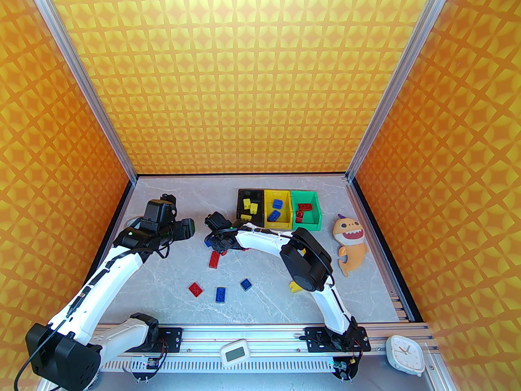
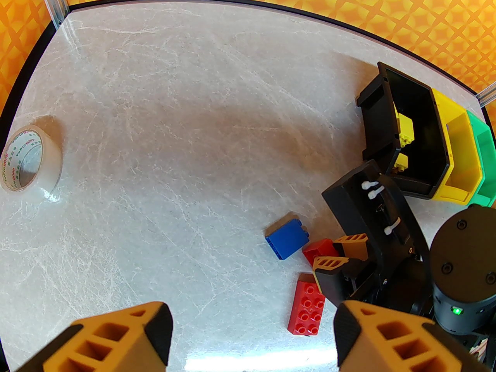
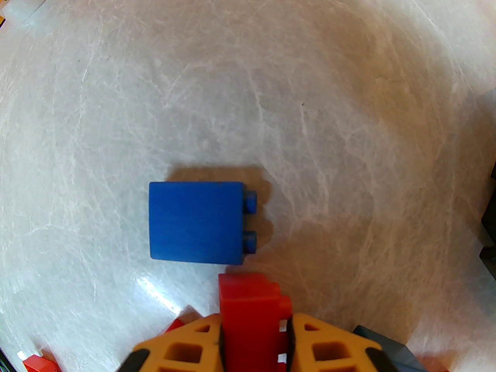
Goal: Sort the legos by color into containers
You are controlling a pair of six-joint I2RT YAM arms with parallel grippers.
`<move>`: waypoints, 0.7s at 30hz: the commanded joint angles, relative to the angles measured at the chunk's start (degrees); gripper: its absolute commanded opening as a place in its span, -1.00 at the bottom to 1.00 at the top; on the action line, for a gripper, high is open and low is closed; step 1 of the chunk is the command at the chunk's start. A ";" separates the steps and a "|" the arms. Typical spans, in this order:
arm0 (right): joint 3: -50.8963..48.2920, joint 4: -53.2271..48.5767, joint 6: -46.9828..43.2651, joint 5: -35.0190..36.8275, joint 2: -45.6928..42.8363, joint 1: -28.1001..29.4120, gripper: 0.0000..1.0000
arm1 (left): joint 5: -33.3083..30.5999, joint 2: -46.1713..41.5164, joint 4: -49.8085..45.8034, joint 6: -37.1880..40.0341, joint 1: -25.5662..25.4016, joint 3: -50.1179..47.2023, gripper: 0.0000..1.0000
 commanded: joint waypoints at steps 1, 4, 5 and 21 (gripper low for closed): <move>0.93 -1.07 -1.19 0.62 -2.26 -0.07 -0.48 | -0.17 -1.05 -1.00 -0.54 0.31 -0.55 0.45; 1.12 -1.34 -1.48 1.58 -3.93 -0.03 -0.48 | 0.41 -1.26 -0.46 -0.79 0.28 -0.68 0.46; 1.16 -1.49 -1.69 2.10 -4.51 -0.06 -0.49 | 0.86 -1.28 -0.05 -0.81 0.34 -0.89 0.46; -3.74 -3.00 -3.73 9.44 -16.89 -4.49 -0.49 | 5.97 -3.52 4.87 -0.58 -0.54 -2.34 0.45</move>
